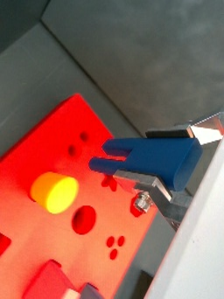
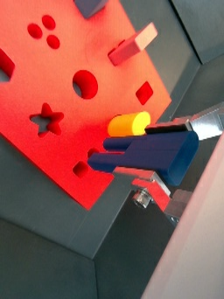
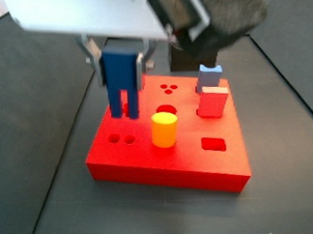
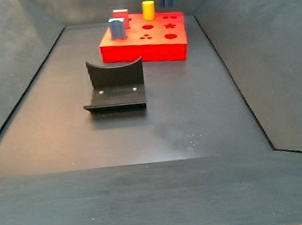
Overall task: Pick up the square-circle object. Move up. Rotate the square-circle object. Place the square-circle object on the fixture. Regrasp the square-circle object. Move to above the board. Insert the square-circle object.
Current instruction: Insert the square-circle object.
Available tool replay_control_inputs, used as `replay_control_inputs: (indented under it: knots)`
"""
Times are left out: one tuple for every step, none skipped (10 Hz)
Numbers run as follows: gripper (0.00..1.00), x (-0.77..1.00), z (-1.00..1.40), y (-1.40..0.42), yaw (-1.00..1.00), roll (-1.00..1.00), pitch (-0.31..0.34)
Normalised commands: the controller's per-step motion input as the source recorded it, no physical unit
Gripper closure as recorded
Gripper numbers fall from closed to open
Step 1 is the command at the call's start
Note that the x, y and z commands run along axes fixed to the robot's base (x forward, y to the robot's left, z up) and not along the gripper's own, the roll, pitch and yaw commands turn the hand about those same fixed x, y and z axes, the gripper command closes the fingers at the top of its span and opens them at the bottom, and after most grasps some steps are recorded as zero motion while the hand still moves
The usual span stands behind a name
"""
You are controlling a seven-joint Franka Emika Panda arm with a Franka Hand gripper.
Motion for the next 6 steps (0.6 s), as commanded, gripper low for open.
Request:
replay_control_inputs:
  knots:
    - [1.0,-0.17,-0.62,-0.05,0.02,0.0,-0.321]
    - [1.0,-0.17,-0.37,-0.02,0.03,0.03,-0.197]
    - [1.0,-0.21,-0.29,-0.06,0.06,0.08,-0.12]
    - [1.0,-0.02,-0.31,-0.17,0.13,0.09,-0.113]
    - [1.0,0.0,-0.19,-0.13,0.12,0.1,-0.026]
    - [1.0,0.05,-0.06,-0.13,0.06,0.09,0.0]
